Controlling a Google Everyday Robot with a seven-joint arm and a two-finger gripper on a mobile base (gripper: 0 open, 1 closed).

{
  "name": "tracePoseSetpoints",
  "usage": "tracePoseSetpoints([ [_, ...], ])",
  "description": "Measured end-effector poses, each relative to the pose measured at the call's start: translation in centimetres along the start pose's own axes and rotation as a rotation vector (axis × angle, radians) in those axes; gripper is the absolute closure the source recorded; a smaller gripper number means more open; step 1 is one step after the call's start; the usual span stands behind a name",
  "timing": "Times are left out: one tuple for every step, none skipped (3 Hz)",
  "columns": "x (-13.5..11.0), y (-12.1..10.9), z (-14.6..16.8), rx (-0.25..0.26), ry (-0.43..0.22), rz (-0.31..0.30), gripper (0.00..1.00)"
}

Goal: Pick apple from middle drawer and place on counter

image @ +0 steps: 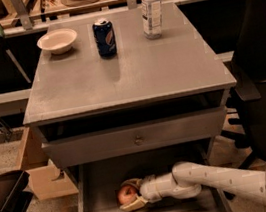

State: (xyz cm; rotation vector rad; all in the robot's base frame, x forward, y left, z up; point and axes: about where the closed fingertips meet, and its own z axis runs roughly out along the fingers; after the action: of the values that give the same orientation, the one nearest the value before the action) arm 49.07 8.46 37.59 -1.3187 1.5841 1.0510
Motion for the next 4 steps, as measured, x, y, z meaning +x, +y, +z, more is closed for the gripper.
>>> tracePoseSetpoints([
  [0.3, 0.4, 0.6, -0.016, -0.005, 0.007, 0.95],
  [-0.7, 2.1, -0.1, -0.066, -0.033, 0.013, 1.00],
  [-2.7, 4.8, -4.3, -0.130, -0.064, 0.066, 1.00],
  [-6.6, 7.2, -9.9, -0.137, -0.093, 0.106, 1.00],
])
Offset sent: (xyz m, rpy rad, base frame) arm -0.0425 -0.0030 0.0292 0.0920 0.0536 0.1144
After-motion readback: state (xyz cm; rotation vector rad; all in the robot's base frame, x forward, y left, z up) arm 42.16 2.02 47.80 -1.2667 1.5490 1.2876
